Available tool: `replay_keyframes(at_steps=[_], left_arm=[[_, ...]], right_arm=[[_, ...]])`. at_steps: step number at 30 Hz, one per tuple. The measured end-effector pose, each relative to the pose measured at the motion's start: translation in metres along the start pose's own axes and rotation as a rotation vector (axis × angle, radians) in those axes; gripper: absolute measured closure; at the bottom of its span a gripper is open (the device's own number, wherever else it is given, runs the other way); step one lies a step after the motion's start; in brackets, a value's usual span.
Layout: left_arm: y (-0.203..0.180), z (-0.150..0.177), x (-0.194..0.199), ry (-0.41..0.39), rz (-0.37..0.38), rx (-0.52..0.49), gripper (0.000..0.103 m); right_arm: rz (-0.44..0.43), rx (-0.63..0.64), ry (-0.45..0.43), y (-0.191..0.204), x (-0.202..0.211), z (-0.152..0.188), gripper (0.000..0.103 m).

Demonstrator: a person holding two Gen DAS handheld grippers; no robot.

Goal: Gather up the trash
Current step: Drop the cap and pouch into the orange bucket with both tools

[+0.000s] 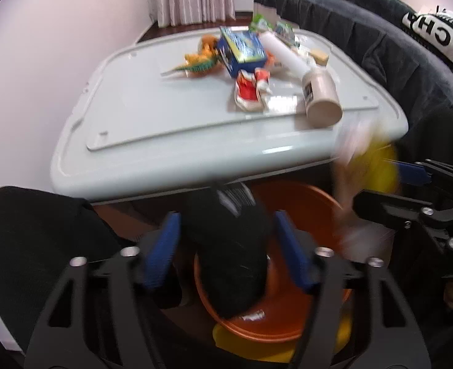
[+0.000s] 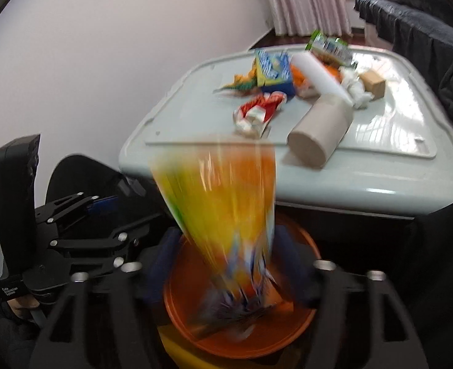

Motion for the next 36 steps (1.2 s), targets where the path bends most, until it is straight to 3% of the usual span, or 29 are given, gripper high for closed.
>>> replay_keyframes(at_steps=[9,18,26,33,34,35,36], left_arm=[[0.006,-0.004,0.006,-0.026,-0.008,0.019,0.033],[0.009,-0.018,0.0,-0.061,-0.004,0.015,0.033],[0.015,-0.037,-0.016,-0.105,0.008,0.05,0.032],[0.026,-0.029,-0.022,-0.106,0.043,0.097,0.032],[0.027,-0.029,-0.022,-0.107,0.045,0.101,0.032],[0.028,-0.028,-0.022,-0.108,0.047,0.106,0.032],[0.029,-0.027,-0.022,-0.108,0.049,0.109,0.032]], right_arm=[[0.024,-0.089,-0.072,-0.02,0.018,-0.012,0.034],[0.105,-0.198,-0.088,-0.056,-0.001,-0.046,0.034],[0.198,-0.365,-0.027,-0.088,-0.042,-0.083,0.034],[0.35,-0.315,0.076,-0.088,-0.088,-0.09,0.034],[0.373,-0.314,0.111,-0.089,-0.098,-0.084,0.04],[0.404,-0.284,0.084,-0.089,-0.098,-0.086,0.05],[0.417,-0.258,0.085,-0.087,-0.1,-0.086,0.054]])
Point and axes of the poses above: each gripper's, at about its wrist camera, not at the fingertips, and x roughly against the way its jaws point, y to its left, z to its underside, the point moved 6 cm from there along -x, roughly the way its jaws point, and after that the axes turned 6 degrees about -y, right-handed, at the moved point
